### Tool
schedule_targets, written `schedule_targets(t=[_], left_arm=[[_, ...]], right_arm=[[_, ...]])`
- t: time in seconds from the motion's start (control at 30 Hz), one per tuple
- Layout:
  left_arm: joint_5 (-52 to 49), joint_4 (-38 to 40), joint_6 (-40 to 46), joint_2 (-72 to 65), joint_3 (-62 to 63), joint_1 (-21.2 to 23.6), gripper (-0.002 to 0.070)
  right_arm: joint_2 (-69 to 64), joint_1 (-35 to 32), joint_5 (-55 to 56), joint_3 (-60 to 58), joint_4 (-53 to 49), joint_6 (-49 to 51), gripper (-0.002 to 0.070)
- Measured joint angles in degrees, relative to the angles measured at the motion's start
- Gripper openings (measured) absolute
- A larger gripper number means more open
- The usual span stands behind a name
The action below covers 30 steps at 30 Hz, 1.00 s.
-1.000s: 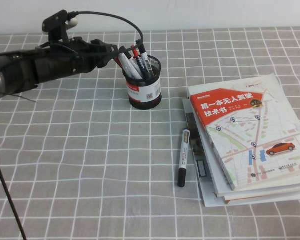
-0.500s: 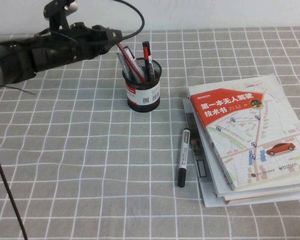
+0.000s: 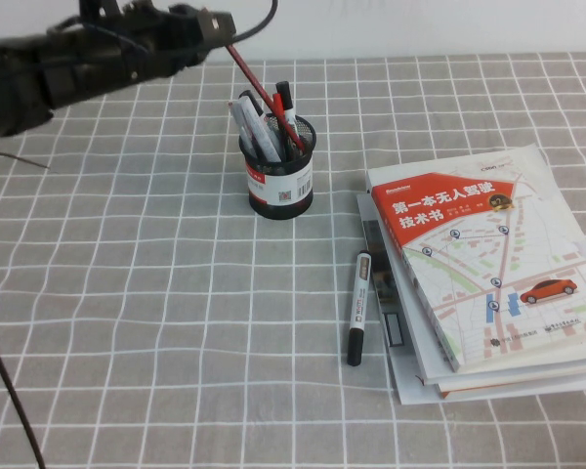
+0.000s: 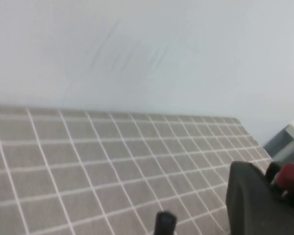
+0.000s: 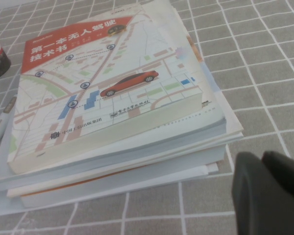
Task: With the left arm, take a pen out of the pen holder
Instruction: 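Take a marker out of the pen holder and lay it on the table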
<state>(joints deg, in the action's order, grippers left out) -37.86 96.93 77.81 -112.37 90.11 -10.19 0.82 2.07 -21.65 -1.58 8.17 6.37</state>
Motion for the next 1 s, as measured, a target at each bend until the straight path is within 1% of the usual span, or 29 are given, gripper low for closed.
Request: schedule_targets(t=[0.1,0.2,0.37,0.5,0.63,0.7,0.8,0.9,0.93,1.0], left_arm=[[1.4,-3.0,-0.9,3.4,0.0,0.0,0.0023],[1.6,-8.7,-4.0,7.4,0.0,0.0,0.0023],[-1.2,-19.7,-14.1,14.6,0.0,0.0,0.0023],[-8.5,-29.5,-23.2,19.7,0.0,0.0,0.0023],[-19.0,-40.0,-32.3,23.0,0.1,0.0,0.0023],[-24.1,-44.0,-35.9,23.7,0.1,-0.3,0.0023],[-27.9,-50.4,-40.1,23.8,0.1,-2.1,0.0023],[-29.9,-57.0,-44.0,23.7,0.1,-6.5,0.0023],[-29.9,-59.0,-45.0,23.6,-0.1,-8.9,0.0023],[-29.6,-60.4,-46.1,23.3,-0.4,-12.5,0.0023]], right_arm=[[0.0,0.0,0.0,0.0,0.0,0.0,-0.0013],[0.0,0.0,0.0,0.0,0.0,0.0,-0.0013],[0.0,0.0,0.0,0.0,0.0,0.0,-0.0013],[0.0,0.0,0.0,0.0,0.0,0.0,-0.0013],[0.0,0.0,0.0,0.0,0.0,0.0,-0.0013],[0.0,0.0,0.0,0.0,0.0,0.0,-0.0013],[0.0,0.0,0.0,0.0,0.0,0.0,-0.0013],[0.0,0.0,0.0,0.0,0.0,0.0,-0.0013],[0.0,0.0,0.0,0.0,0.0,0.0,-0.0013],[0.0,0.0,0.0,0.0,0.0,0.0,-0.0013]])
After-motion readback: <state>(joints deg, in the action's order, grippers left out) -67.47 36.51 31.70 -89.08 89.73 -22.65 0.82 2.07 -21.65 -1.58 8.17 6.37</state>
